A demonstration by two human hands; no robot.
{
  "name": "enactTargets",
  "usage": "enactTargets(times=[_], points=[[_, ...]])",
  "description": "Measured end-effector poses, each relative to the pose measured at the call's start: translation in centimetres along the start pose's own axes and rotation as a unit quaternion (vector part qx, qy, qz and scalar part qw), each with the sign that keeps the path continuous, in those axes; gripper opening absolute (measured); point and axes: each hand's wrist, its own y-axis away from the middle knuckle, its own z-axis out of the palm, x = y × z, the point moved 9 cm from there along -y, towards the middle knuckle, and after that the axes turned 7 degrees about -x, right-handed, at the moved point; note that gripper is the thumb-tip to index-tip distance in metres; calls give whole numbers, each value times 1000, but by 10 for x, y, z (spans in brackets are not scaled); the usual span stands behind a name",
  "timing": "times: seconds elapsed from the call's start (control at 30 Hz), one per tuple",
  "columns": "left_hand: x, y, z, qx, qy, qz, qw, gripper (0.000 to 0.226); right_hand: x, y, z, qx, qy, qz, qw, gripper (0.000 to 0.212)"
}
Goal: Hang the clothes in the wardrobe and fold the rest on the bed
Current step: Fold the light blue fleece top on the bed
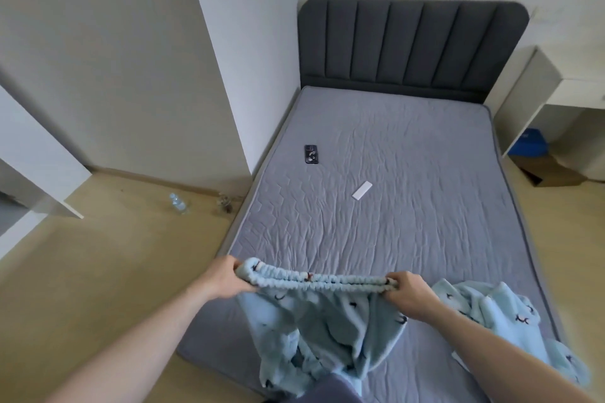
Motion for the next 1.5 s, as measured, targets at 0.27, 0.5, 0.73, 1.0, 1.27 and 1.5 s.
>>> enactTargets(times=[0.27,0.5,0.73,1.0,1.27,1.5], points=[[80,-50,-136,93,-85,64,990,54,-101,-42,-129,115,94,12,989,12],[202,-30,-330,220,138,177,949,28,-232,-6,-323,330,74,-53,940,7],[292,77,-455,363,175,311,861,31,-321,89,-441,502,14,-198,842,17],[287,109,-434,366,138,362,846,13,-319,127,-437,538,37,-271,797,27],[186,7,-281,242,112,301,916,22,-211,38,-291,413,53,-207,885,27],[31,-120,-71,105,80,160,978,45,-65,-67,-63,178,100,-85,975,23]])
